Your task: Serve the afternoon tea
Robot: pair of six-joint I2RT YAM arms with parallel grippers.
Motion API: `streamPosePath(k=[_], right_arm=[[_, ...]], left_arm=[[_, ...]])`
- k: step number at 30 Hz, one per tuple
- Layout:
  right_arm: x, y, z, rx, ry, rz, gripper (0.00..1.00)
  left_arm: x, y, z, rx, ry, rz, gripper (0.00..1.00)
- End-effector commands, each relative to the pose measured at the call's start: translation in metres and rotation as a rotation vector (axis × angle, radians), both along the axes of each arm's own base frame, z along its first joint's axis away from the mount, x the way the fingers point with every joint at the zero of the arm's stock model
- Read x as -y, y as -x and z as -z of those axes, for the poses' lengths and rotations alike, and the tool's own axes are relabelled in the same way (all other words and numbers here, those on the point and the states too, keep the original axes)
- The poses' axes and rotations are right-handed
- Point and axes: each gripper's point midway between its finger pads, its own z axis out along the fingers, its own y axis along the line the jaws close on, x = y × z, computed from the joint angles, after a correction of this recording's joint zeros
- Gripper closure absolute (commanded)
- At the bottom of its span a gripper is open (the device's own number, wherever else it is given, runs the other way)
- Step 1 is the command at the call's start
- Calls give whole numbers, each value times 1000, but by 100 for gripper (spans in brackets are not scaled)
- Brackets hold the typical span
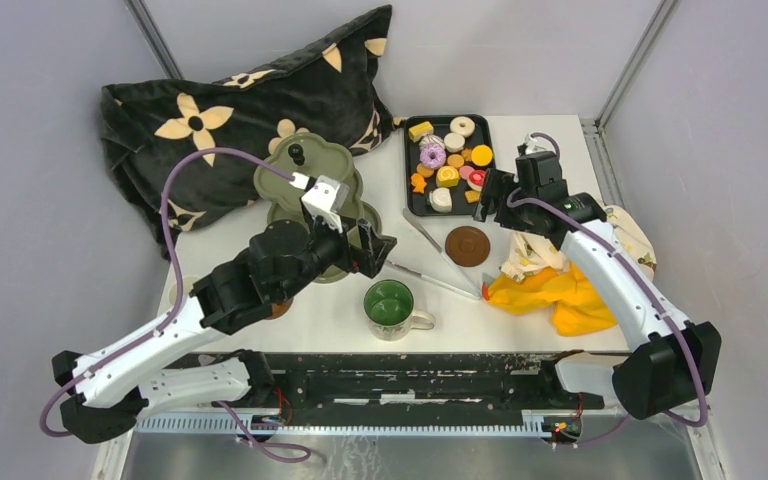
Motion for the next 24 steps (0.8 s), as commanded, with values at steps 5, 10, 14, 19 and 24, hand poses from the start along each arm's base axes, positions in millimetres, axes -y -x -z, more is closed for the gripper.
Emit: streamPosePath(k=[5,10,14,19,24], right_arm=[[-41,-4,-18,103,-8,-150,1],[-74,7,-5,69,100,-272,0],[-86,16,27,-2,196,-334,6],[-98,20,77,-101,266,-359,37],[-94,8,102,-120,345,-351,46]], left_arm=[[-5,-17,7,44,-32,-89,1],[-32,-27,4,50,-29,-234,1],[-42,-29,3,48,-61,-280,1],[-36,-30,7,41,-58,-269,1],[-28,-30,12,26,-60,-246,1]])
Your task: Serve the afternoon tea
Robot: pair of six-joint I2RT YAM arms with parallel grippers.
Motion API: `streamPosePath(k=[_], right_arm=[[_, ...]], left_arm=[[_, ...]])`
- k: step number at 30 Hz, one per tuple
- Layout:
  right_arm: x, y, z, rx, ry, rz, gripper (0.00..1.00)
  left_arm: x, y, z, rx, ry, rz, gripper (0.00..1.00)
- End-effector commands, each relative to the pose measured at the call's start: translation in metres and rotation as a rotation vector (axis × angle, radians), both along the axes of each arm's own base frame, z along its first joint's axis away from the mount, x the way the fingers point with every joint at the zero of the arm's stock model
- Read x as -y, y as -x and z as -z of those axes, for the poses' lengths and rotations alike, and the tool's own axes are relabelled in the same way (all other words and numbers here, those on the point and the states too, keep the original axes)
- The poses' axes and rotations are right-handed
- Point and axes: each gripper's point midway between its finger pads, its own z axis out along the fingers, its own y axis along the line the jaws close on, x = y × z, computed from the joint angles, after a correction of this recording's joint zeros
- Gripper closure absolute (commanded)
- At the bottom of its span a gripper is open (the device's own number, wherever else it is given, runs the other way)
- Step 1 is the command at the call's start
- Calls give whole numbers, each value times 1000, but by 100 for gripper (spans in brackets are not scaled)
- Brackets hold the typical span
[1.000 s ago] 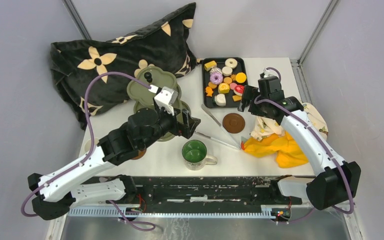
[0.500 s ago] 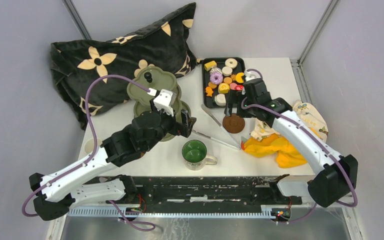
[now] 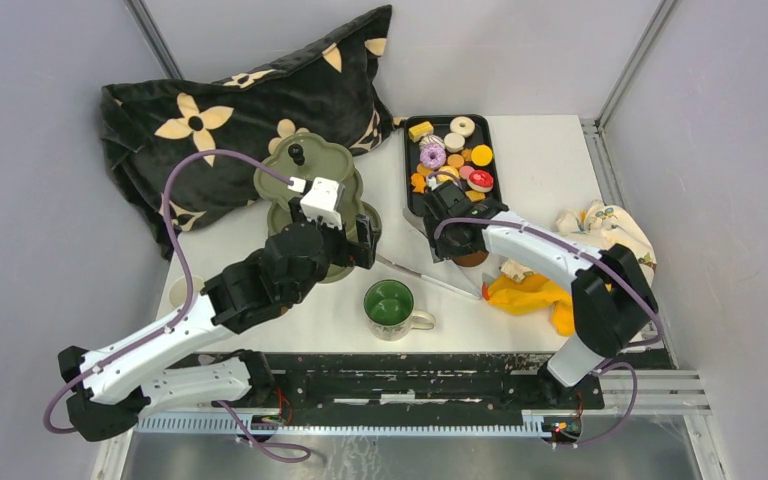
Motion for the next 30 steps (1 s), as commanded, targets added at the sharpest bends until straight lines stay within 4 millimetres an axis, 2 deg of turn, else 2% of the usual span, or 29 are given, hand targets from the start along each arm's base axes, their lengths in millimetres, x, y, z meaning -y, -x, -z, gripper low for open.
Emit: streamPosePath(k=[1,4,8,11,13,17,20,24,30], right_arm=[[2,-21,10,60,65,3,46],[1,-24,27,28,98,-8,49],[-2,-23,41,20,88,-12,55],[3,-22,54,1,116,-8,57],[4,-19,61,-12,125,-10,62],[9,-13,64,-21,133,-10,73],[13,-7,63,-27,126,6,76],[19,3,64,-38,119,42,98],[29,9,61,-29,115,144,99]], left_arm=[[5,-4,-13,22,42,-10,1],[10,-5,-12,20,33,2,1],[13,-6,-11,19,23,6,1],[12,-7,-10,21,22,5,1],[13,-7,-9,22,20,7,1],[13,-7,-9,28,13,9,1],[14,-8,-8,30,1,12,1],[16,-10,-5,28,-10,14,1],[16,-10,-5,32,-6,13,1]])
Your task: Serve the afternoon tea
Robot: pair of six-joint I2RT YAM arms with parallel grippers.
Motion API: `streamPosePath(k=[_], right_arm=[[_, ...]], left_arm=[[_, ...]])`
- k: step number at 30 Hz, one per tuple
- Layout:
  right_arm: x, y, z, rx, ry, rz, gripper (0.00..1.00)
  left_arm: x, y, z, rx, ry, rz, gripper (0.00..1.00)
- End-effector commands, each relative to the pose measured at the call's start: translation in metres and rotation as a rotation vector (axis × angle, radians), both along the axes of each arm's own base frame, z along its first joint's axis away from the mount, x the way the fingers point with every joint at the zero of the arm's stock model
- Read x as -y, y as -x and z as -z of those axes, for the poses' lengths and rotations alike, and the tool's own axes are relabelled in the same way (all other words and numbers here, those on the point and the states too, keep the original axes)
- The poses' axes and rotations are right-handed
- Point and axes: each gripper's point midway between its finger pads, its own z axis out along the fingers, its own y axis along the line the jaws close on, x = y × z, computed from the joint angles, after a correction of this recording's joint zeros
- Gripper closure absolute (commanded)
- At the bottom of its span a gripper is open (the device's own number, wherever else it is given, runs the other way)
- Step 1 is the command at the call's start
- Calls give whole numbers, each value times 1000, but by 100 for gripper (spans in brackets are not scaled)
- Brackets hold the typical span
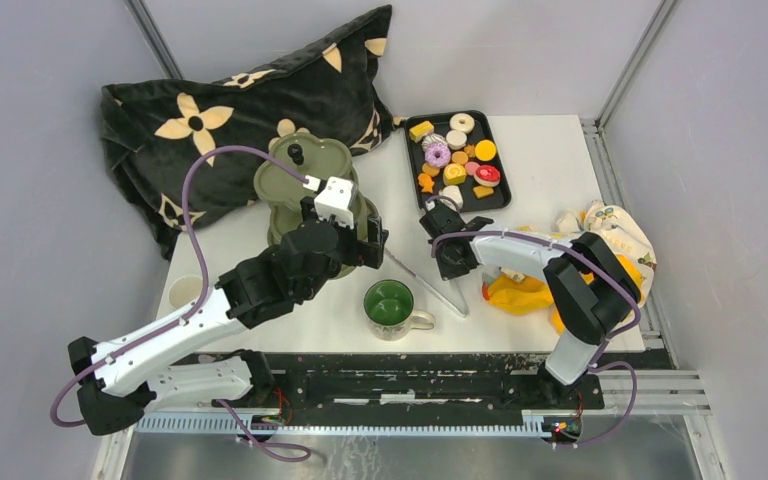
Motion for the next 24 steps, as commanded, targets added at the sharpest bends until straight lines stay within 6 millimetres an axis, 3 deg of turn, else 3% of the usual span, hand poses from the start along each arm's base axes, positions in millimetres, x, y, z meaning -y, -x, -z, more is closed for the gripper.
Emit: streamPosePath(k=[1,6,9,11,13,15,18,20,24], right_arm=[[15,-7,-12,68,3,151,99],[29,-6,-9,79,70,164,99],[27,-1,-11,75,45,145,96],[22,0,-16,79,1,134,85],[16,1,-27,98,-51,121,68],[9,0,-37,121,-103,102,41],[0,0,-46,143,-164,56,12],[-5,3,-47,143,-189,14,2],[-10,9,-39,112,-206,-42,1]], left_arm=[[2,-3,-20,59,36,6,1],[4,0,-20,53,34,29,1],[1,0,-20,58,35,23,1],[2,1,-21,59,37,25,1],[2,1,-22,59,38,27,1],[4,1,-23,58,45,32,1],[8,1,-21,53,47,46,1],[11,1,-20,50,44,54,1],[13,0,-21,47,42,59,1]])
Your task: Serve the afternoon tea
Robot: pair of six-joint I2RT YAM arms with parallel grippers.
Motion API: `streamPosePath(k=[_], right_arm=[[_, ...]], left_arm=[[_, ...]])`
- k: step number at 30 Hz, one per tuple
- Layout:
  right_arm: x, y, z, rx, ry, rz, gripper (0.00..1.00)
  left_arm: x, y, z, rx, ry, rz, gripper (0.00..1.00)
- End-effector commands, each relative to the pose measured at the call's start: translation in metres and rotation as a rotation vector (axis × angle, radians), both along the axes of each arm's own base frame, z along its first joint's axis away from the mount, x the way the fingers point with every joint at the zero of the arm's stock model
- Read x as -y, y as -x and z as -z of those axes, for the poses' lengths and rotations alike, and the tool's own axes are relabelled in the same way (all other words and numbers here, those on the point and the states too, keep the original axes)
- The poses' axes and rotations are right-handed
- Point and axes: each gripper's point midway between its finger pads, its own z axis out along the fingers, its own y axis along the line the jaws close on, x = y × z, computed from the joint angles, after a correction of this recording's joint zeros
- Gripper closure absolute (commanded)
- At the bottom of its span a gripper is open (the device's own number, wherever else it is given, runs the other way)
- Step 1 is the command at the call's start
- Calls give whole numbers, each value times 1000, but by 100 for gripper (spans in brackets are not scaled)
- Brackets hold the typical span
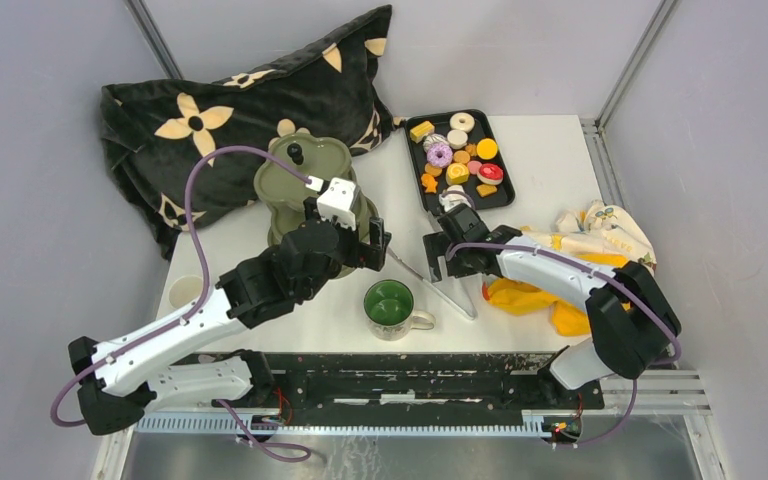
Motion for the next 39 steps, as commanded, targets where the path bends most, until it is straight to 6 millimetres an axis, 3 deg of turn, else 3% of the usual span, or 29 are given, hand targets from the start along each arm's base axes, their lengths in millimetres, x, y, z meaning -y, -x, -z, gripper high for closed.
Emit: streamPosePath(k=[1,9,23,27,32,39], right_arm=[[-14,2,3,-1,-52,-83,1],[-21,7,22,-14,-5,-131,1],[-27,-2,53,28,47,-137,3],[-26,0,55,25,45,-138,15],[-25,8,48,17,34,-159,42],[-30,17,14,15,-18,-205,74]], left_arm=[[9,-3,-20,53,33,28,1],[15,-5,-19,47,28,37,1],[18,-5,-19,42,30,46,1],[19,-5,-18,40,28,48,1],[21,-4,-16,36,25,61,1],[20,-4,-17,36,33,59,1]])
